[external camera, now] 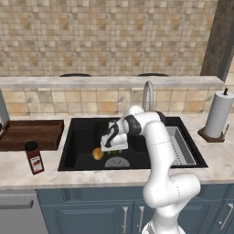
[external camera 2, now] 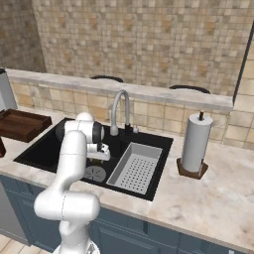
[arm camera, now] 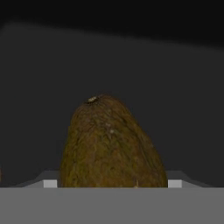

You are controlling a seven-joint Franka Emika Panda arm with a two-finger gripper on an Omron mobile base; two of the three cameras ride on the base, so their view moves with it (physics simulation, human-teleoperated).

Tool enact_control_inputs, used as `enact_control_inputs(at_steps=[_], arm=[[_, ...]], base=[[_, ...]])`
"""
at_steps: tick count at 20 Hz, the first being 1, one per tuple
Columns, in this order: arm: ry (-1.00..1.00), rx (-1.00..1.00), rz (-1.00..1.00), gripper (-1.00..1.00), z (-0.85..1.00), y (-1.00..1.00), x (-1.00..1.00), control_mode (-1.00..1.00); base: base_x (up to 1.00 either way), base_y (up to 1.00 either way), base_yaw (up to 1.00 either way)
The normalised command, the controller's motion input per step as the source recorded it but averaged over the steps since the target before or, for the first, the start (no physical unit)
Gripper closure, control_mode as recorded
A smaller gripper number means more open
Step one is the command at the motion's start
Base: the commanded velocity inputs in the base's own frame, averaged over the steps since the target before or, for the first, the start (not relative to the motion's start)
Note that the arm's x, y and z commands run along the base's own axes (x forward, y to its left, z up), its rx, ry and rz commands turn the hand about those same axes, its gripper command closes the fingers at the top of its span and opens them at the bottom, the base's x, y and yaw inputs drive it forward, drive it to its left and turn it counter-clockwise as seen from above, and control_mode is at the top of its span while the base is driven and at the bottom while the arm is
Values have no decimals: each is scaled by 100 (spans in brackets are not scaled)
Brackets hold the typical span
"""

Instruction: Pick up all produce items and place them in the sink. Turn on the sink faucet to wash them. Then turn the sink off and put them in the tray.

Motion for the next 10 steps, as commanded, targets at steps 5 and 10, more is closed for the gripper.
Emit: enact_control_inputs(at_steps=[5, 10], arm=[[0, 0, -5, -100, -3, -8, -1, -100], [0, 1, -5, -100, 30, -22, -29, -100]], base=[[0, 0, 0], [0, 0, 0]])
